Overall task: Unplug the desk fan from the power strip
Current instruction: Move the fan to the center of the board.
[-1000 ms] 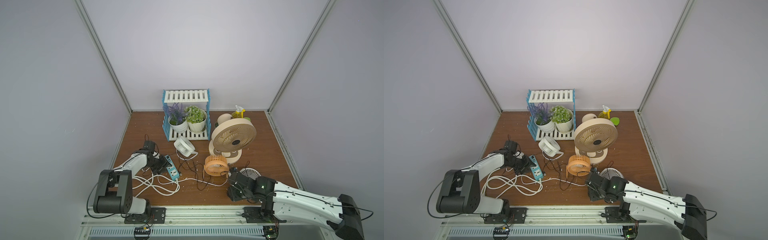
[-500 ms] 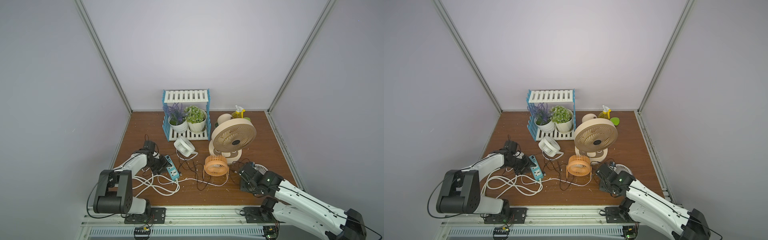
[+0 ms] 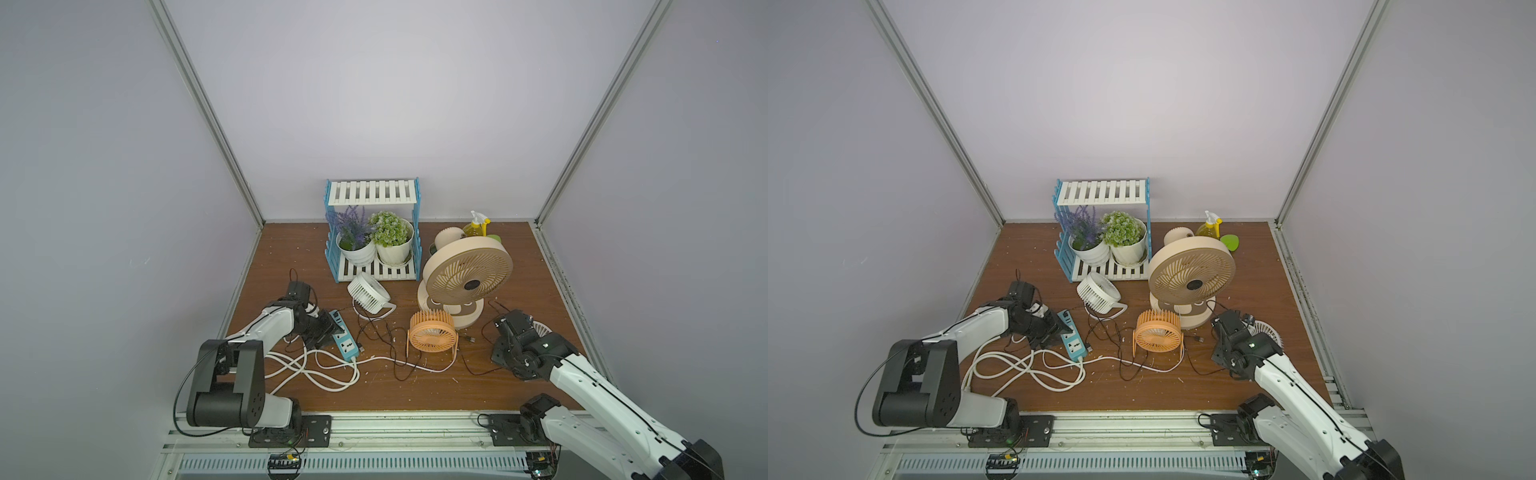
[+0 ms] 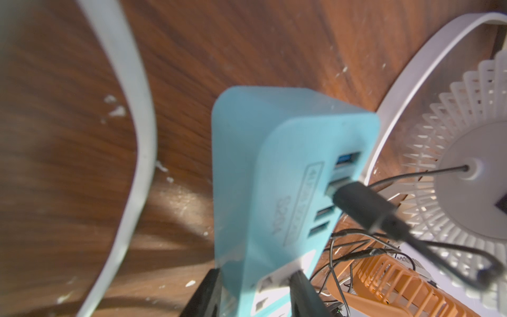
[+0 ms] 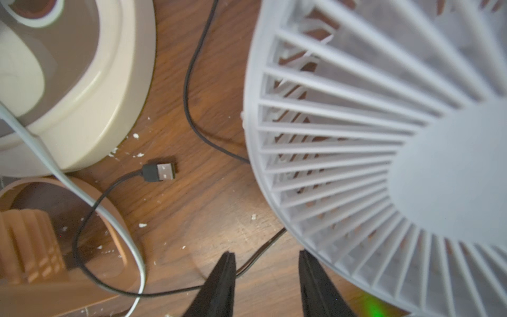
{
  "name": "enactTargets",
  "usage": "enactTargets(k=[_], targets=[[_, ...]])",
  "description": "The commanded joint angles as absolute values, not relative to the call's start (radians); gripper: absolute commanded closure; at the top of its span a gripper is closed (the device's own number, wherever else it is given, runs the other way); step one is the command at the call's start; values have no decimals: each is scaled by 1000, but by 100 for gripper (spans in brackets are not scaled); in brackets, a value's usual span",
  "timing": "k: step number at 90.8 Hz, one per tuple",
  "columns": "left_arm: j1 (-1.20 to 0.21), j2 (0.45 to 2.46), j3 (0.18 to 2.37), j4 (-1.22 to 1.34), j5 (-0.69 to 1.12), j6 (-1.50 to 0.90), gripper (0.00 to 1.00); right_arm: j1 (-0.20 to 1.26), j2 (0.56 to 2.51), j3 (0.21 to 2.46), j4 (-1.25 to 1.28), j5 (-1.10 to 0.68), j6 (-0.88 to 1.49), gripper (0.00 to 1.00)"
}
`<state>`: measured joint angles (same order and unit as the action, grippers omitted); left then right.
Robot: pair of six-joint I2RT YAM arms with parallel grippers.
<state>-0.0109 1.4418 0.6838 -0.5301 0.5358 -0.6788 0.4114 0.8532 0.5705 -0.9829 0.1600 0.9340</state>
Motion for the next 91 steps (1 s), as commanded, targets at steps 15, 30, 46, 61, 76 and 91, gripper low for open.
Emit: enactTargets(k=[15, 30, 46, 61, 76, 91], targets=[[21, 1502, 619, -540, 250, -688, 57, 440, 751, 660, -1015, 21, 765, 52], [21, 1504, 619, -537, 253, -687, 57, 571, 639, 736, -1108, 28, 749, 49], [20, 1504, 620, -535, 253, -687, 57, 788, 759, 852, -1047, 45, 673, 46], [20, 1506, 619, -535, 257, -686, 57, 962, 1062, 1056, -969, 114, 540, 45], [20, 1506, 620, -534, 258, -684, 57, 999, 1352, 1238, -887, 75, 440, 45], [20, 1507, 620, -534, 258, -686, 57, 1006, 1625, 1391, -840, 3, 422, 45]])
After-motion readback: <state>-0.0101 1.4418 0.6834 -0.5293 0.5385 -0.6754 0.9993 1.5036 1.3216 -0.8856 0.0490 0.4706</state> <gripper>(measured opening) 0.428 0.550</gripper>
